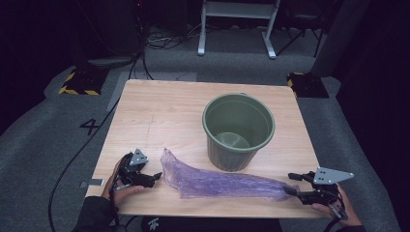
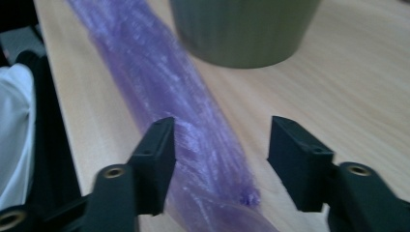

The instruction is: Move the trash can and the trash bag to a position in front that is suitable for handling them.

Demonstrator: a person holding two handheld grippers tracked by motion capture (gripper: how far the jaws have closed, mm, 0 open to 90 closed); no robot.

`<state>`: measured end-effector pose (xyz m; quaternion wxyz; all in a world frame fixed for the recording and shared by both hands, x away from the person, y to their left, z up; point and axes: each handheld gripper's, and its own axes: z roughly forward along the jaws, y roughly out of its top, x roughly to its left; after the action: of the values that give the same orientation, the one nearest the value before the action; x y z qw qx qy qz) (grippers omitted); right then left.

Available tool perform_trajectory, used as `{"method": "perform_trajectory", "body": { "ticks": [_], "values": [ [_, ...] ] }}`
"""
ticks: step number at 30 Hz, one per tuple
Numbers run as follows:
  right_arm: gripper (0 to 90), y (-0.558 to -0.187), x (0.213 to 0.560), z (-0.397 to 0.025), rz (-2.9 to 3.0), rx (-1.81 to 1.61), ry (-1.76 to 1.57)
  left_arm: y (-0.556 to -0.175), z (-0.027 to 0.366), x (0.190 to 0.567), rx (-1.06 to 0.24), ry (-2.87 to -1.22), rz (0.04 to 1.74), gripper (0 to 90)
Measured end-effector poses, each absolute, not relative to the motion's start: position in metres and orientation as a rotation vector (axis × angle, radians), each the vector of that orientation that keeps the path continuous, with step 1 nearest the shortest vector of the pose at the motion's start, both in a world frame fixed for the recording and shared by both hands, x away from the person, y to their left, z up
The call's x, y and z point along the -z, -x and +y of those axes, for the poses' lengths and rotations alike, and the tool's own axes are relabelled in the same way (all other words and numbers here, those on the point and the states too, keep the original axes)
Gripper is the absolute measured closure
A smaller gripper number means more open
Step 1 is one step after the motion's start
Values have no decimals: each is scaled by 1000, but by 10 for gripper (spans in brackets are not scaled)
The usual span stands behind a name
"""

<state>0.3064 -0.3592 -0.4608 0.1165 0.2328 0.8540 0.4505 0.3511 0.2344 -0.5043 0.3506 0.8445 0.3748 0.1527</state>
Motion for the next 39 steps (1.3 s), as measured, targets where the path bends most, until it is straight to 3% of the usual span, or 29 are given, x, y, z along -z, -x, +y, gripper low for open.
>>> {"method": "perform_trajectory", "body": {
  "ticks": [5,11,14,19,25,33,39],
  "values": [
    [519,-309,475,-341,2597,-1275,-629,-352,234,504,-394,-2187,967,107],
    [702,-318,489,-327,2610,-1243,-666,-352,232,504,-395,-2186,968,111],
    [753,-322,494,-324,2569,-1251,-710,-356,227,504,-404,-2169,951,213],
    [780,-327,496,-318,2543,-1263,-748,-363,224,503,-405,-2166,940,267],
    [820,-335,499,-310,2515,-1265,-786,-372,224,503,-409,-2148,933,455],
    [837,-346,500,-291,2503,-1260,-789,-383,224,502,-404,-2148,903,594],
    [837,-350,501,-284,2483,-1275,-807,-390,228,502,-415,-2147,922,574]
  ]
}}
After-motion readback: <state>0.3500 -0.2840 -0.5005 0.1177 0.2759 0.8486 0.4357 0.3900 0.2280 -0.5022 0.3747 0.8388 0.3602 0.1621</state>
